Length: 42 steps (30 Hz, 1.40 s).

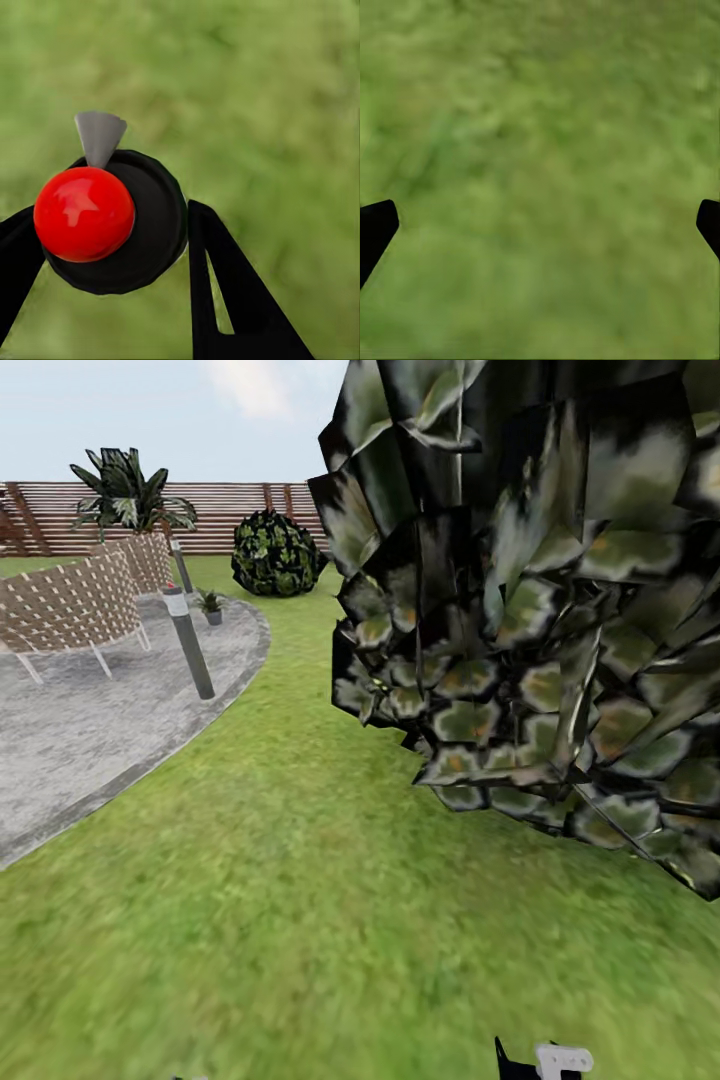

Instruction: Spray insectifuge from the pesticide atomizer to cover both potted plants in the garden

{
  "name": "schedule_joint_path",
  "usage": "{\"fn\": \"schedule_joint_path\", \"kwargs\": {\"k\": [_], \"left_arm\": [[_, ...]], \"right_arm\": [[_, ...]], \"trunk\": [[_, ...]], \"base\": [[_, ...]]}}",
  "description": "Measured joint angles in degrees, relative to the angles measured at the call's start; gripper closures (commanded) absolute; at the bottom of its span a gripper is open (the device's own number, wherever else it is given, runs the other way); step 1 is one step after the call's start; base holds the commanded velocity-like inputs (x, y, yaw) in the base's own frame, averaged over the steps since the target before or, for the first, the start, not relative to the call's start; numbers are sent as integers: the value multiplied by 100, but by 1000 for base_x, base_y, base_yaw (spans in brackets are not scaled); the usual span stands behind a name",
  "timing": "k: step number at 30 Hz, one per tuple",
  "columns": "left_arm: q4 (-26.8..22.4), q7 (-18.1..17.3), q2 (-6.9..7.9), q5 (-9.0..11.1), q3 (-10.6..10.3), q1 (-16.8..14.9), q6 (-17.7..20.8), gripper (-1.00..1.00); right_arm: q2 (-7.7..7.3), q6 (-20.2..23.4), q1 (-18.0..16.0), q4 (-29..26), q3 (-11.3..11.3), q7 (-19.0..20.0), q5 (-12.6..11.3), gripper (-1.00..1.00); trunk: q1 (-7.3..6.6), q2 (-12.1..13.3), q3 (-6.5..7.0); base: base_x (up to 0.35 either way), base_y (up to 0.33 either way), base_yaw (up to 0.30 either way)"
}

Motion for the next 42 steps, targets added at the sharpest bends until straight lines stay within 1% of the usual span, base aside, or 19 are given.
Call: {"fn": "schedule_joint_path", "kwargs": {"k": [22,29,42], "left_arm": [[0,0,9,1,0,0,0,100],[1,0,9,0,0,-1,2,100],[0,-1,18,2,0,0,1,100]], "right_arm": [[1,0,0,7,0,0,0,-100],[0,1,1,7,0,21,2,-100],[9,-1,-1,16,0,16,1,-100]], "trunk": [[0,0,-148],[-1,0,-173],[-1,0,-173]], "base": [[292,187,215],[331,24,101],[339,2,268]]}}
